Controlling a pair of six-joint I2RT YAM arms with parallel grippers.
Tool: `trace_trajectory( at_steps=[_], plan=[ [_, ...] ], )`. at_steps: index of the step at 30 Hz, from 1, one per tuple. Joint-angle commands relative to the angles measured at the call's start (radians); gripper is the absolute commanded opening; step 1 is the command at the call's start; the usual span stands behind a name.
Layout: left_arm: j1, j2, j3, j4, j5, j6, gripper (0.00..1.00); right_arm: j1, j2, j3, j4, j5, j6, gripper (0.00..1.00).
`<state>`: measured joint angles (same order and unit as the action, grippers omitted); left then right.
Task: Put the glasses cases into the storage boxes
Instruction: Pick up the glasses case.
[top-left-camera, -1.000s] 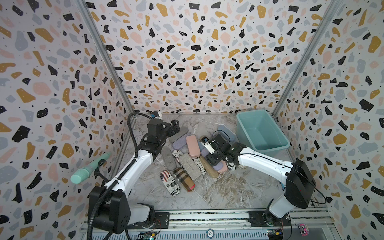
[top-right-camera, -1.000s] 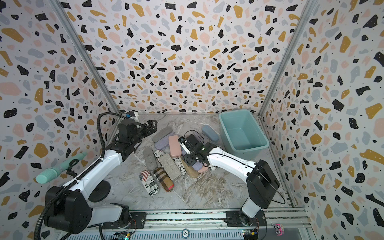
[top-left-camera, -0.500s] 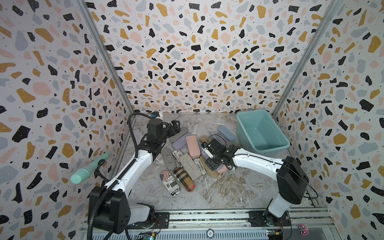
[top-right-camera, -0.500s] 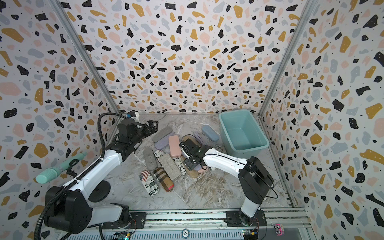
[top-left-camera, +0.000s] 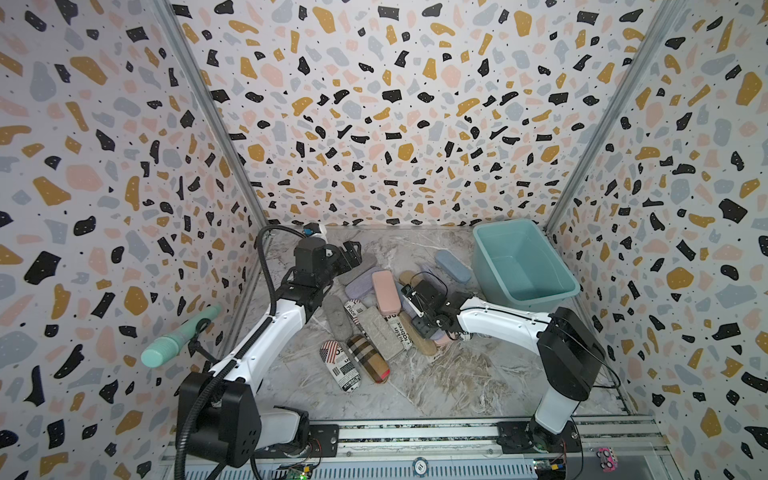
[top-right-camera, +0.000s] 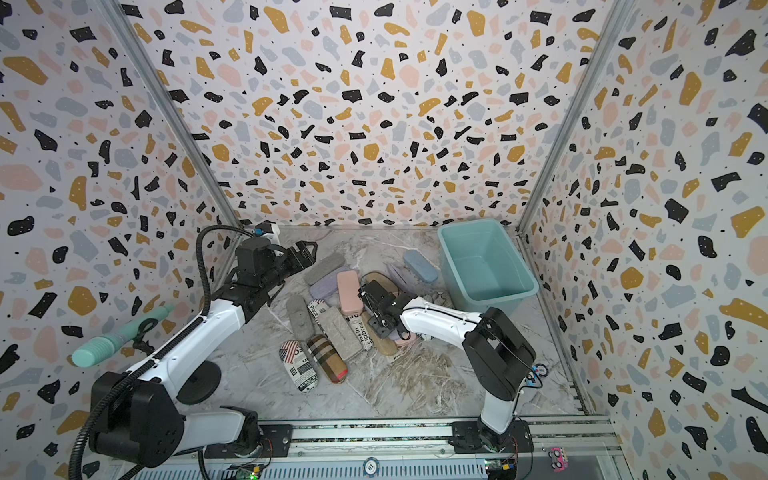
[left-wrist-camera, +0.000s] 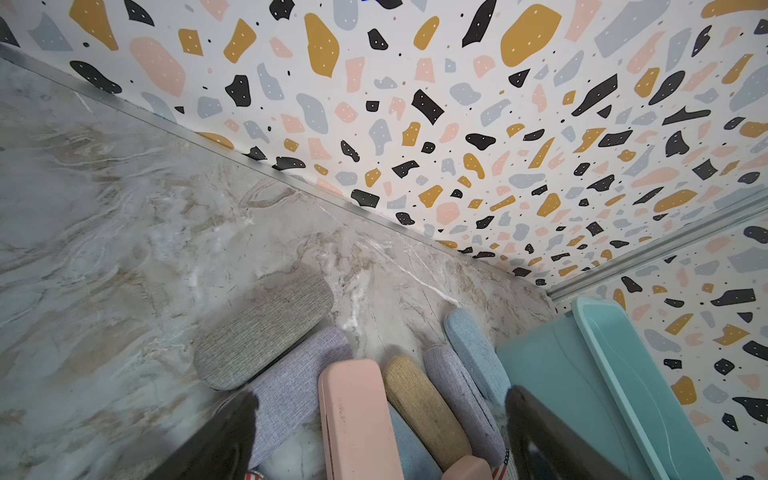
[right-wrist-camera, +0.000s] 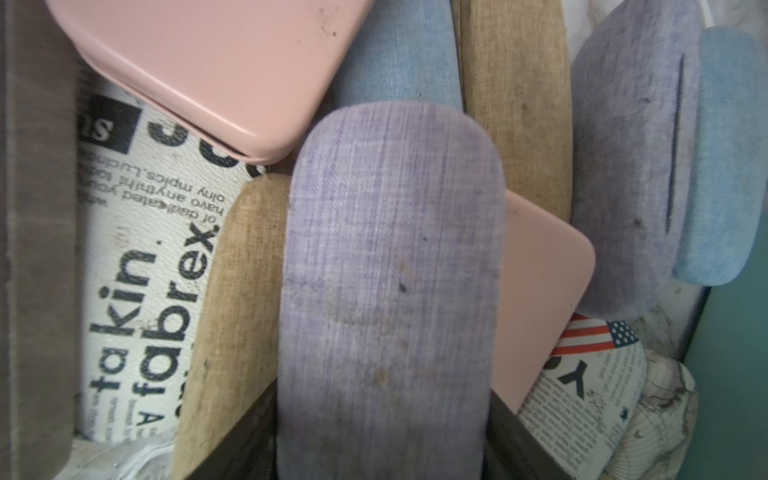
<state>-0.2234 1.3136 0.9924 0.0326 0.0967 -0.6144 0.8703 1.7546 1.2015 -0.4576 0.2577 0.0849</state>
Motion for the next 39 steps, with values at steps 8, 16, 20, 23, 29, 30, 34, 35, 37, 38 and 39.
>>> trace_trajectory(
  at_steps=[8,16,20,23,29,30,34,35,37,38,39],
  plan=[
    [0.005,0.002,0.006,0.044,0.014,0.003,0.94,-0.004,-0.026,-0.02,0.021,0.029,0.008,0.56],
    [0.004,0.001,0.008,0.044,0.017,0.005,0.94,-0.005,-0.084,-0.016,0.03,0.031,0.006,0.54],
    [0.004,-0.001,0.007,0.046,0.018,0.006,0.94,-0.007,-0.1,0.001,0.026,0.035,0.008,0.53],
    [0.004,-0.002,0.008,0.046,0.019,0.006,0.94,-0.017,-0.115,0.02,0.026,0.035,0.009,0.52],
    [0.004,-0.001,0.007,0.049,0.026,0.005,0.94,-0.07,-0.155,0.072,0.023,0.013,-0.003,0.52],
    [0.005,-0.001,0.008,0.049,0.026,0.006,0.94,-0.083,-0.162,0.081,0.023,0.005,-0.006,0.52],
    [0.004,-0.001,0.008,0.052,0.034,0.006,0.94,-0.126,-0.18,0.117,0.016,-0.011,-0.022,0.52],
    [0.005,-0.002,0.008,0.052,0.034,0.006,0.94,-0.139,-0.185,0.125,0.016,-0.012,-0.027,0.52],
    [0.004,-0.001,0.008,0.052,0.035,0.005,0.94,-0.17,-0.192,0.14,0.014,-0.019,-0.032,0.52],
    [0.004,-0.001,0.006,0.053,0.036,0.004,0.93,-0.189,-0.2,0.151,0.015,-0.03,-0.035,0.52],
    [0.004,0.0,0.006,0.055,0.039,0.002,0.93,-0.209,-0.206,0.164,0.017,-0.039,-0.038,0.52]
  ],
)
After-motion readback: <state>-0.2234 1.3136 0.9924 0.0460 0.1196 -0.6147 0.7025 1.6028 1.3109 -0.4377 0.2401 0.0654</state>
